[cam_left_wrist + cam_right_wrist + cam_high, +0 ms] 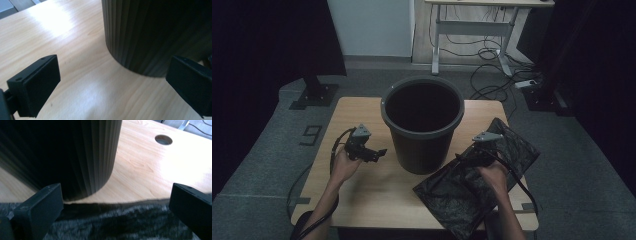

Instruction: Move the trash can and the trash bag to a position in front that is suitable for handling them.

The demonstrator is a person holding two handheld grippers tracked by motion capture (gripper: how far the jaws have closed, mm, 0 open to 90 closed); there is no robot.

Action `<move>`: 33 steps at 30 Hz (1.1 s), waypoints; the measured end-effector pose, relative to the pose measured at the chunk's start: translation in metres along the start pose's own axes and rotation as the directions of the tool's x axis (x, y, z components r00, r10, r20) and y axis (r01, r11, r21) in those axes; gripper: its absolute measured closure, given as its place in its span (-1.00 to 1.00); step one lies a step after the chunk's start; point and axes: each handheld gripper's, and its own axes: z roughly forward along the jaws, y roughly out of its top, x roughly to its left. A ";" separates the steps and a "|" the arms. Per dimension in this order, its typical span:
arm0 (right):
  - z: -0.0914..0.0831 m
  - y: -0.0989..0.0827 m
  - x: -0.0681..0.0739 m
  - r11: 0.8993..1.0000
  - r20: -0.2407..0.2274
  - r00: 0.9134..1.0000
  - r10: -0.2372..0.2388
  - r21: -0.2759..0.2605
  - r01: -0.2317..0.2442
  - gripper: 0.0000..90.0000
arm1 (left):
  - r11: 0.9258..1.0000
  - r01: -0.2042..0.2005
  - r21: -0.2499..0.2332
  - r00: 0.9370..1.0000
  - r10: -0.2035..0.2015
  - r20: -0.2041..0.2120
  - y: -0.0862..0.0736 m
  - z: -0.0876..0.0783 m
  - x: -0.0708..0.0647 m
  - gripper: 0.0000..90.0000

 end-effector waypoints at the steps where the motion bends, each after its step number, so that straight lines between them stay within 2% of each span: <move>1: -0.002 -0.003 -0.001 1.000 -0.001 1.000 0.005 0.004 -0.005 -1.00 | 1.000 0.000 0.004 1.000 0.000 -0.001 -0.004 -0.001 0.000 -1.00; 5: -0.008 -0.014 -0.005 1.000 0.006 1.000 0.014 0.019 -0.014 -1.00 | 1.000 0.002 0.021 1.000 -0.002 -0.008 -0.016 -0.004 0.001 -1.00; 6: -0.011 -0.022 -0.007 0.999 0.013 1.000 0.019 0.029 -0.019 -1.00 | 0.999 0.014 0.029 1.000 -0.014 -0.008 -0.024 -0.005 0.001 -1.00; 7: -0.011 -0.022 -0.007 0.999 0.013 1.000 0.019 0.029 -0.019 -1.00 | 0.999 0.014 0.029 1.000 -0.014 -0.008 -0.024 -0.005 0.001 -1.00; 10: -0.015 -0.037 -0.011 0.999 0.019 0.999 0.036 0.037 -0.037 -1.00 | 0.999 0.029 0.034 1.000 -0.029 -0.010 -0.039 -0.005 0.001 -1.00; 13: -0.015 -0.045 -0.013 0.998 0.024 0.999 0.045 0.042 -0.046 -1.00 | 0.999 0.034 0.037 0.999 -0.034 -0.006 -0.047 -0.005 0.001 -1.00; 17: -0.011 -0.065 -0.017 0.996 0.040 0.997 0.063 0.065 -0.065 -1.00 | 0.998 0.029 0.059 1.000 -0.029 -0.004 -0.063 -0.001 -0.002 -1.00; 23: -0.005 -0.083 -0.020 0.994 0.052 0.996 0.067 0.089 -0.071 -1.00 | 0.996 0.034 0.082 0.999 -0.034 -0.005 -0.075 0.004 -0.001 -1.00; 26: -0.002 -0.091 -0.023 0.992 0.059 0.995 0.078 0.090 -0.083 -1.00 | 0.992 0.050 0.117 0.999 -0.049 -0.014 -0.085 0.010 0.002 -1.00; 30: 0.000 -0.097 -0.025 0.993 0.065 0.994 0.082 0.083 -0.088 -1.00 | 0.990 0.064 0.128 0.998 -0.063 -0.013 -0.088 0.013 0.003 -1.00; 33: 0.003 -0.099 -0.025 0.993 0.071 0.995 0.071 0.094 -0.077 -1.00 | 0.989 0.058 0.140 0.998 -0.056 -0.016 -0.090 0.015 0.002 -1.00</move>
